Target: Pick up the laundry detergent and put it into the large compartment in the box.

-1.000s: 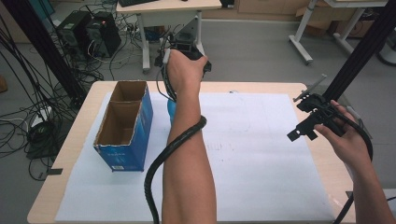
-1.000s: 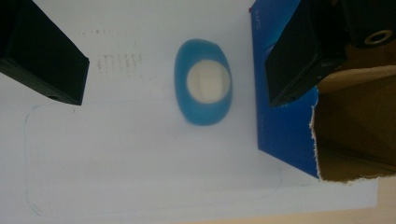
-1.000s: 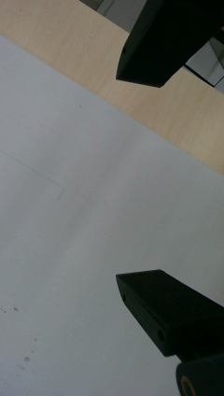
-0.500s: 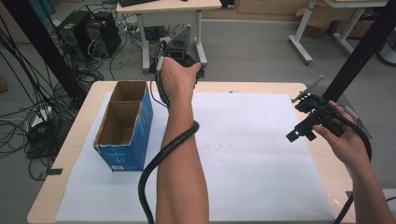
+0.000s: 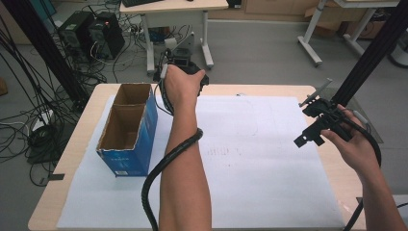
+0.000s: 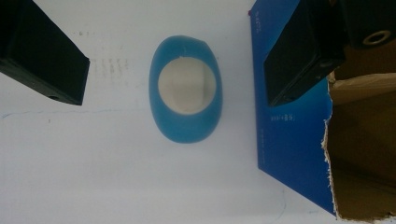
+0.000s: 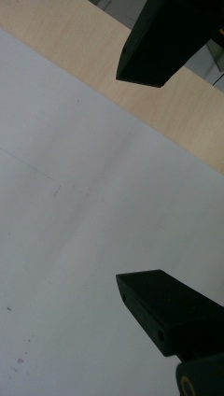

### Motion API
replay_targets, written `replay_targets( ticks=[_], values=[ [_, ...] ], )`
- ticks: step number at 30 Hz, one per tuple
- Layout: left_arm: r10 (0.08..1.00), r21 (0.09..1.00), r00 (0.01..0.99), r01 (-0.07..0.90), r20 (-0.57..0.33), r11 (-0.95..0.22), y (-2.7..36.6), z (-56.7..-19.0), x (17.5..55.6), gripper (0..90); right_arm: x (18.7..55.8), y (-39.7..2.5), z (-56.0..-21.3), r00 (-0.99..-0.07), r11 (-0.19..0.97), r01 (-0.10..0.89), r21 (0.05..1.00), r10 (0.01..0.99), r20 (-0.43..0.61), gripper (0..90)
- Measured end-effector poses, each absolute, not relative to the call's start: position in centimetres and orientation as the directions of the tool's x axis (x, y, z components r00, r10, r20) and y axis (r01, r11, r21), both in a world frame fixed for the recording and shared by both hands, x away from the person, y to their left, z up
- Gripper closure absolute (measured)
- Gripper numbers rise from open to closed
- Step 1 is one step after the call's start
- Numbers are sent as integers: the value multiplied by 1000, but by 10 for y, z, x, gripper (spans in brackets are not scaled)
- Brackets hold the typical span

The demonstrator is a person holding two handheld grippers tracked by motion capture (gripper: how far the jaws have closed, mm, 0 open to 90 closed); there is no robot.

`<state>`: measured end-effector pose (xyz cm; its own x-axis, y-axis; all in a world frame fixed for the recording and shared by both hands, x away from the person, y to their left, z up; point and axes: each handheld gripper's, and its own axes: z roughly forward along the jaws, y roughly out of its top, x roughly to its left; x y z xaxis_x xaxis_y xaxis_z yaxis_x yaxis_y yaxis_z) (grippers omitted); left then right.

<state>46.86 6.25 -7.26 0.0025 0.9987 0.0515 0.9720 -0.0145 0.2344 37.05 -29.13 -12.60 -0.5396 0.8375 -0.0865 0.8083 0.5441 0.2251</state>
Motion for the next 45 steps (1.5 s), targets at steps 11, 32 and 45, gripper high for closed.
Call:
replay_targets(
  ticks=[11,32,45],
  values=[
    [999,216,4,976,42,-13,65,-86,474,72,371,-291,-127,-539,544,810,218,837,-88,42],
    [999,187,5,982,45,-13,67,-102,482,72,375,-290,-130,-537,542,813,210,839,-85,42],
    [999,165,5,986,39,-11,70,-114,486,72,376,-290,-131,-537,542,814,207,839,-84,42]
  ],
)
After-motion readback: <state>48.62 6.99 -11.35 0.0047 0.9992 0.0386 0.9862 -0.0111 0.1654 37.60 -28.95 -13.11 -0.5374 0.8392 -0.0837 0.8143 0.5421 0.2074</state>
